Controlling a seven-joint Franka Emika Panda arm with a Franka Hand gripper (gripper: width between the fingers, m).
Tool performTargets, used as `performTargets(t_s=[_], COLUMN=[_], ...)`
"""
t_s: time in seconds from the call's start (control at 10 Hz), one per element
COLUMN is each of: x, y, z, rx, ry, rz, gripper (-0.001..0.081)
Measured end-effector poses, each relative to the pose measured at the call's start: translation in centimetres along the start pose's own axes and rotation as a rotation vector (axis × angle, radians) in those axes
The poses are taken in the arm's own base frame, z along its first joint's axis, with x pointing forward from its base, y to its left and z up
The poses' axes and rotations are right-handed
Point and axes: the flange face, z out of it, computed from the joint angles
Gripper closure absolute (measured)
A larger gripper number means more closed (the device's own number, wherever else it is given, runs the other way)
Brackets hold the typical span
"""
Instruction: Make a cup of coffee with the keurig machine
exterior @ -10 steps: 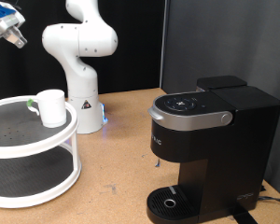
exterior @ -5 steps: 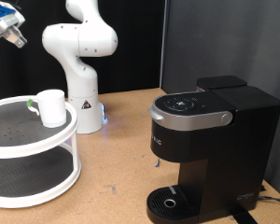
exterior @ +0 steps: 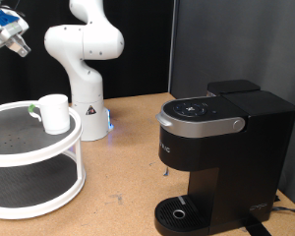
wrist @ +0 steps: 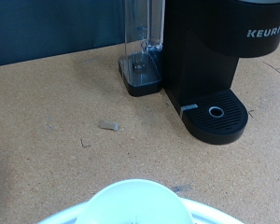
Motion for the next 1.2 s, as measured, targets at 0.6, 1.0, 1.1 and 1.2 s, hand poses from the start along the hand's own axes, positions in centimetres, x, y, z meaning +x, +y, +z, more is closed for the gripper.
performTargets(t_s=[0.6,1.0,1.1,1.2], x=[-0.7,-1.5,-1.7,-1.9], y=[0.7,1.4,1.7,1.9], z=[2.2,4.0,4.4,4.8], rx=[-0.012,-0.025,-0.033,-0.04], ry=[-0.006,-0.016,-0.014,-0.013], rz=[0.005,0.008,0.014,0.02], gripper=[0.0805,0.0805,0.0805,0.0805])
